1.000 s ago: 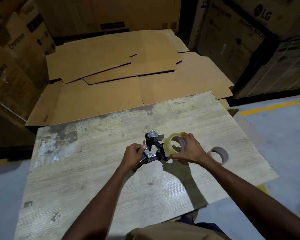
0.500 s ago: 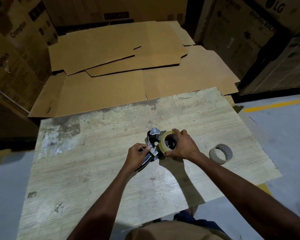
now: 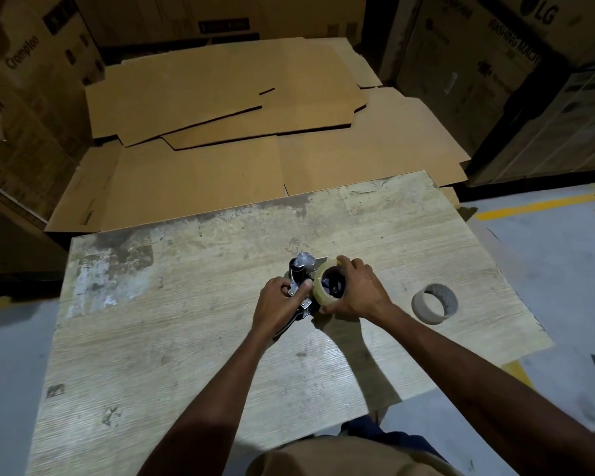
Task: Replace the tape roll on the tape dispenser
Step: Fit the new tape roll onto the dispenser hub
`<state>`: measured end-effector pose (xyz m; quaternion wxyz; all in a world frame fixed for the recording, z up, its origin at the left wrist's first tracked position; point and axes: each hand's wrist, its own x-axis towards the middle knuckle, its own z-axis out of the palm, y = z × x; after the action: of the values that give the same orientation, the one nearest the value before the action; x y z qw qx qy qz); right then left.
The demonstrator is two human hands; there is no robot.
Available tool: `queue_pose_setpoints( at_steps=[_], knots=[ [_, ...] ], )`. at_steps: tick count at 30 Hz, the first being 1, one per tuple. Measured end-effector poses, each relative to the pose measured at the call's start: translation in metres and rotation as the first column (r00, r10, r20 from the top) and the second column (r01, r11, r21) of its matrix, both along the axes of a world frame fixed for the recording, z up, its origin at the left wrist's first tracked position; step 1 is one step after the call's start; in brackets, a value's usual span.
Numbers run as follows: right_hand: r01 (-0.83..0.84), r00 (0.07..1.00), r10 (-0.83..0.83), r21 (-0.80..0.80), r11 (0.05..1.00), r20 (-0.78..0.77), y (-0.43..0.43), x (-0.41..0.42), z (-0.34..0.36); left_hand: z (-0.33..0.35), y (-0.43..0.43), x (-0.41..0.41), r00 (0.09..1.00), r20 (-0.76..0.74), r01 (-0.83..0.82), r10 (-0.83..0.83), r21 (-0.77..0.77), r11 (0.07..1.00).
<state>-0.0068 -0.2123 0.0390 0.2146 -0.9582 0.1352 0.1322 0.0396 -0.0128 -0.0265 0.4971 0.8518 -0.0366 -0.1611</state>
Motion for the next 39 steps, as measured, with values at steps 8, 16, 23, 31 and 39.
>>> queue_pose_setpoints(
  at_steps=[8, 16, 23, 31, 39],
  knots=[
    [0.341, 0.894, -0.414, 0.339, 0.877, 0.172, -0.038, -0.016, -0.008, -0.011, -0.02, 0.012, 0.999, 0.012, -0.043, 0.042, 0.046, 0.998],
    [0.47, 0.831, -0.556, 0.522, 0.712, 0.01, -0.051, -0.007, -0.018, 0.01, -0.023, 0.003, 0.996, -0.071, -0.052, 0.045, -0.085, 0.995],
    [0.471, 0.826, -0.564, 0.533, 0.703, 0.013, -0.052, -0.008, -0.029, 0.002, -0.024, 0.003, 0.99, -0.096, -0.109, 0.104, -0.05, 0.993],
    [0.468, 0.821, -0.571, 0.555, 0.688, 0.015, -0.052, -0.011, -0.039, 0.001, -0.025, 0.006, 0.987, -0.094, -0.138, 0.133, -0.049, 0.989],
    [0.456, 0.828, -0.561, 0.58, 0.675, 0.003, -0.051, -0.01, -0.043, -0.006, -0.028, 0.01, 0.987, -0.062, -0.15, 0.15, -0.002, 0.989]
  ],
)
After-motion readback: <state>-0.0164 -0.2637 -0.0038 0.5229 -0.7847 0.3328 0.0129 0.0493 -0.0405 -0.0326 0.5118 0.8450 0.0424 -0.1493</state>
